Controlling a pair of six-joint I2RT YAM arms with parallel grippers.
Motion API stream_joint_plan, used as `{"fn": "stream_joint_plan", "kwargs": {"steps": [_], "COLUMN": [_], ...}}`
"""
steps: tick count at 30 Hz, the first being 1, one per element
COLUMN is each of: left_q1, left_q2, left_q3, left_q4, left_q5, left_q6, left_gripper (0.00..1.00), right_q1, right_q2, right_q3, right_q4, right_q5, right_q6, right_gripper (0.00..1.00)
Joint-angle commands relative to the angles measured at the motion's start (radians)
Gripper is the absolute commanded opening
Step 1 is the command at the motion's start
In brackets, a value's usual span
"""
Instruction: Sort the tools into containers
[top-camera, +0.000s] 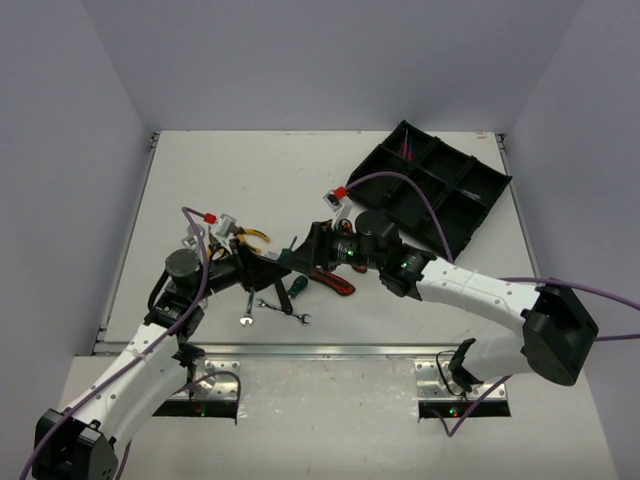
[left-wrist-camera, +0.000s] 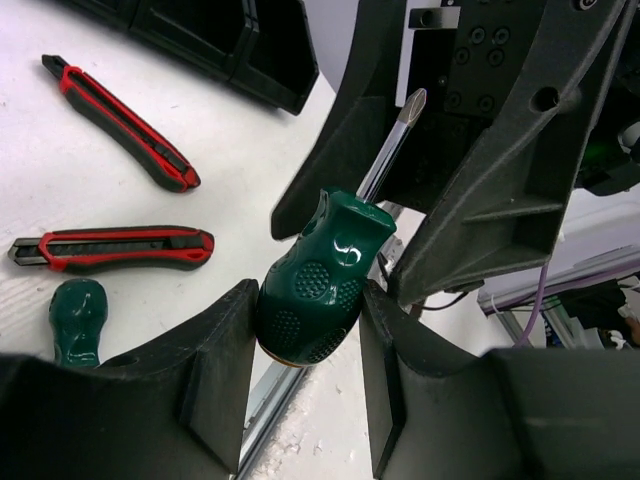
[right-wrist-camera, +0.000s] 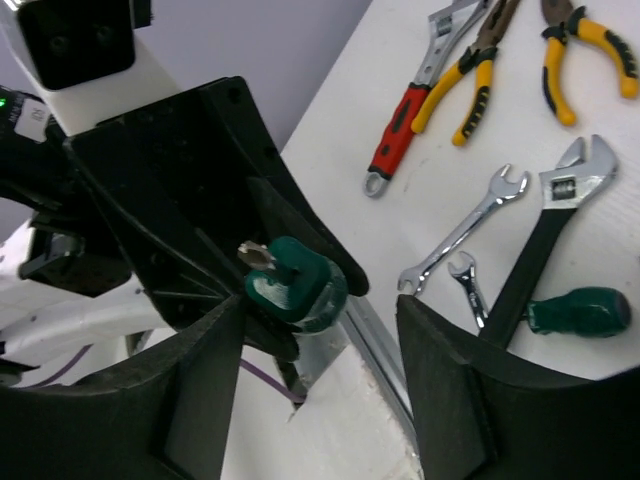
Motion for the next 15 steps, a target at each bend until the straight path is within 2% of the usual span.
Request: {"fn": "stream_joint_plan", "kwargs": {"steps": [1,4,5,10,13,15], "left_q1": [-0.003,-0.003,-0.003,-0.003,-0.003,-0.003], "left_q2": [0.014,0.009,0.005,-0.006,-0.009,-0.007], "left_q3": [-0.002,-0.013,-0.017,-0.02,-0.02,-0.021], "left_q4": [0.118,0.119,0.124,0.141,0.143,0.141], "left_q5": [0.062,0.061,0.061,0.073,0.076,0.077], "left_q6": [-0.008,-0.01,-0.01,-0.011,-0.005,-0.002], "left_gripper": [0.0,0.0,0.0,0.0,0.0,0.0], "right_q1": [0.006,0.01,0.011,0.015,0.017,0.016], "right_q2": [0.041,0.044,0.045,0.07,0.092,0.092], "right_q3": [0.057,0.06,0.067,0.088,0.097,0.097], "right_q4": [0.127,0.132,0.128,0.124,0.14,0.14], "right_q5": [-0.095,-0.09,-0.088,-0.105,-0.136,-0.139], "right_q6": [0.028,0.025,0.022,0.011,0.011,0.009], "right_gripper": [0.58,0.57,0.53,0.33,0.12,0.08]}}
